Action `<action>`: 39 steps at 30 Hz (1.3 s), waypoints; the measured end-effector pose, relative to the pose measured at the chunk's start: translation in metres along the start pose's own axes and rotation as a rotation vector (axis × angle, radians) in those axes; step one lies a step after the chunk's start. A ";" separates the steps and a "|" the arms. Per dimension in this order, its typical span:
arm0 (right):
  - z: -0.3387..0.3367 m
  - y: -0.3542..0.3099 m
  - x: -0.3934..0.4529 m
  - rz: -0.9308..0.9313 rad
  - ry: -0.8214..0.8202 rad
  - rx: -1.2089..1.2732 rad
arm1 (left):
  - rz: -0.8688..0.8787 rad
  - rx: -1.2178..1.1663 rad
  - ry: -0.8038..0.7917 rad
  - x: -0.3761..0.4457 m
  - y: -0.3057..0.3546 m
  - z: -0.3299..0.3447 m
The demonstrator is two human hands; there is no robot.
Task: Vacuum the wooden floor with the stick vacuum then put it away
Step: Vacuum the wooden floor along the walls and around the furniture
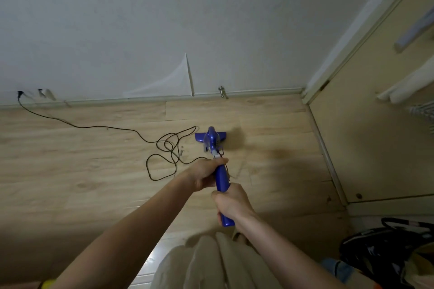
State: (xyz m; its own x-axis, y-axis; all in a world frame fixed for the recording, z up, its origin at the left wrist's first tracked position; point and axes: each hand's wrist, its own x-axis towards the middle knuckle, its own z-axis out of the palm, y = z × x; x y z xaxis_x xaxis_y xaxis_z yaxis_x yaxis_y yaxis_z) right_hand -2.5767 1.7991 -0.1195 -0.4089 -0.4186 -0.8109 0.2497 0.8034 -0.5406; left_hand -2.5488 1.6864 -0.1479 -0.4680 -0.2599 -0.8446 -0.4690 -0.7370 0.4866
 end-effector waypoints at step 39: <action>-0.096 -0.130 0.173 -0.051 -0.068 -0.115 | 0.065 0.006 0.140 0.147 0.160 0.045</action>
State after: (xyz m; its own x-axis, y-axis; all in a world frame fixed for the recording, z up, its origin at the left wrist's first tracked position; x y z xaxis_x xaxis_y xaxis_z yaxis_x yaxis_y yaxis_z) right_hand -2.7636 1.6632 -0.1682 -0.3575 -0.4849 -0.7982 0.1261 0.8218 -0.5557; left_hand -2.7266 1.5583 -0.1844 -0.3884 -0.3916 -0.8342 -0.4457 -0.7125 0.5420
